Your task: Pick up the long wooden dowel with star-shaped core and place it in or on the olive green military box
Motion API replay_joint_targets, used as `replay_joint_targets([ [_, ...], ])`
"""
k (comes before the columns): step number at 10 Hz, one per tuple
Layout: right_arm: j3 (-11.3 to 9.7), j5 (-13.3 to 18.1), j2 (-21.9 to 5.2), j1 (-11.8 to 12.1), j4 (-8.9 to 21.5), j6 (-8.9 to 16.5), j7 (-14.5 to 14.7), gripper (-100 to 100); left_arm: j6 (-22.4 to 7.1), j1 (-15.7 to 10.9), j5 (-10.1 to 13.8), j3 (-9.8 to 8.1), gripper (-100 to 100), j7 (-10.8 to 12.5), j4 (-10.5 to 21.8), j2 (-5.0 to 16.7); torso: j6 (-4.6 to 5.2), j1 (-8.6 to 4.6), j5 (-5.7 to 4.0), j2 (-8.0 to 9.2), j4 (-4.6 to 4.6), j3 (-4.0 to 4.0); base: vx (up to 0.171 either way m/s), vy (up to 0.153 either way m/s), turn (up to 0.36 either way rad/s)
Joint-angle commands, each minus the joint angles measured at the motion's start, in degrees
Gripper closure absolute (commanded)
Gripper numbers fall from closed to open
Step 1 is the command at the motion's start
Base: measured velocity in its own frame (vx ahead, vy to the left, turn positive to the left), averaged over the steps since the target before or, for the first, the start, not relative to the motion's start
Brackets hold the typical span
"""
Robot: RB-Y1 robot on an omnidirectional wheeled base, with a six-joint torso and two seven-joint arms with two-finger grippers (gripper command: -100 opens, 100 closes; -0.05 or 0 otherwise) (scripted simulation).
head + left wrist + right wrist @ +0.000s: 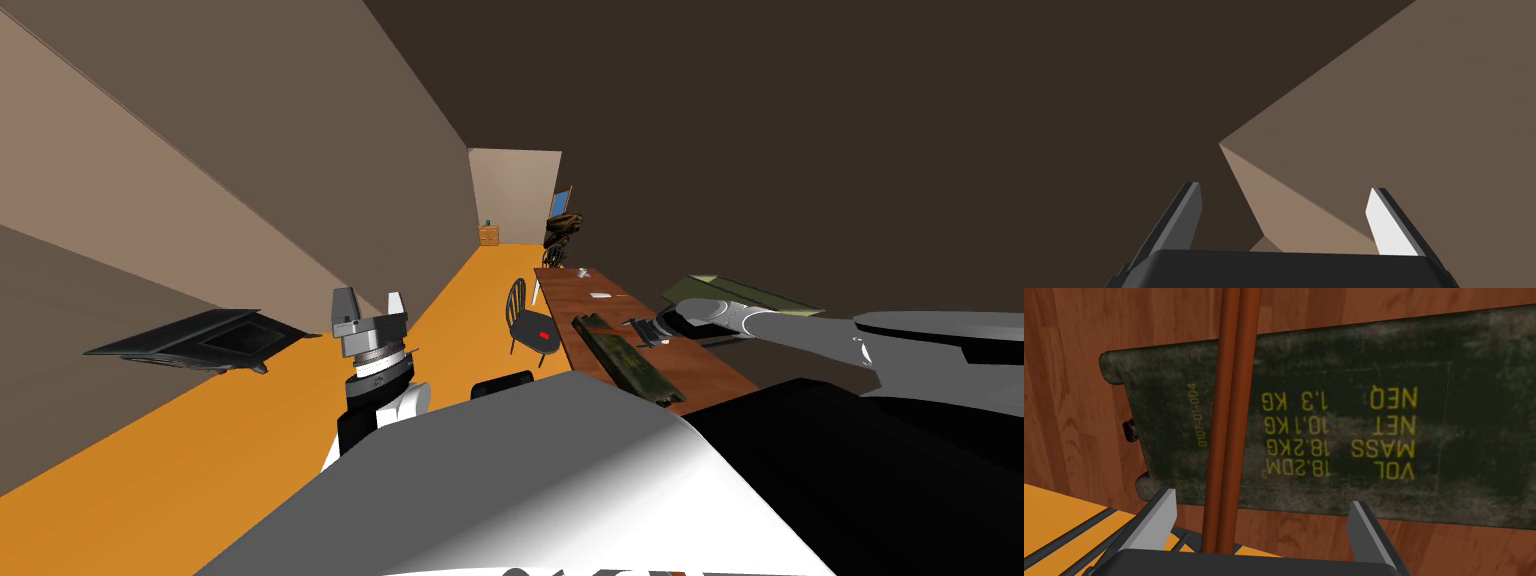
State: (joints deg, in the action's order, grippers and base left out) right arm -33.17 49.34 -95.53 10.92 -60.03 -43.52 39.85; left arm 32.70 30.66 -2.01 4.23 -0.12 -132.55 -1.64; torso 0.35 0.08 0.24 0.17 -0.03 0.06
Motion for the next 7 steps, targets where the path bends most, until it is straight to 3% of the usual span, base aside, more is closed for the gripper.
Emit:
replay_joint_targets([
  [1, 0.0, 0.0, 0.0, 0.0, 0.0, 0.0, 0.0, -100, 0.0, 0.0, 0.0, 0.00, 0, 0.0, 0.0, 0.0, 0.00, 0.00, 0.00, 0.00, 0.00, 0.00, 0.000, 0.000, 0.000],
  [2, 0.0, 0.0, -0.1, 0.0, -0.1, -0.1, -0.1, 0, 0.0, 0.0, 0.0, 0.00, 0, 0.0, 0.0, 0.0, 0.00, -0.04, -0.02, 0.01, 0.00, 0.00, 0.000, 0.000, 0.000],
  [7, 0.0, 0.0, -0.1, 0.0, -0.1, -0.1, -0.1, 0, 0.0, 0.0, 0.0, 0.00, 0, 0.0, 0.0, 0.0, 0.00, -0.08, -0.03, 0.02, 0.00, 0.01, 0.000, 0.000, 0.000],
])
